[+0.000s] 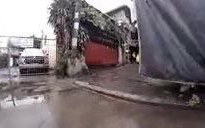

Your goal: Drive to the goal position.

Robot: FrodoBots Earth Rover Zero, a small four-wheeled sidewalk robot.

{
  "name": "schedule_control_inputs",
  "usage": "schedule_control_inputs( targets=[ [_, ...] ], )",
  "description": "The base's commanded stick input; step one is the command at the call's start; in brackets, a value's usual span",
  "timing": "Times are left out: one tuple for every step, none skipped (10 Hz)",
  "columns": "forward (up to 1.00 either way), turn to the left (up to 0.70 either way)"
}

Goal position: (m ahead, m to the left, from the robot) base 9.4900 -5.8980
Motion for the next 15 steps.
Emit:
schedule_control_inputs(
  targets=[
    [1.0, 0.0],
    [1.0, 0.24],
    [1.0, 0.02],
    [1.0, 0.0],
    [1.0, 0.0],
    [1.0, 0.0],
    [1.0, 0.0],
    [1.0, 0.0],
    [1.0, 0.0],
    [1.0, 0.0],
    [1.0, -0.02],
    [1.0, -0.23],
    [1.0, -0.24],
    [1.0, -0.03],
    [1.0, -0.27]
  ],
)
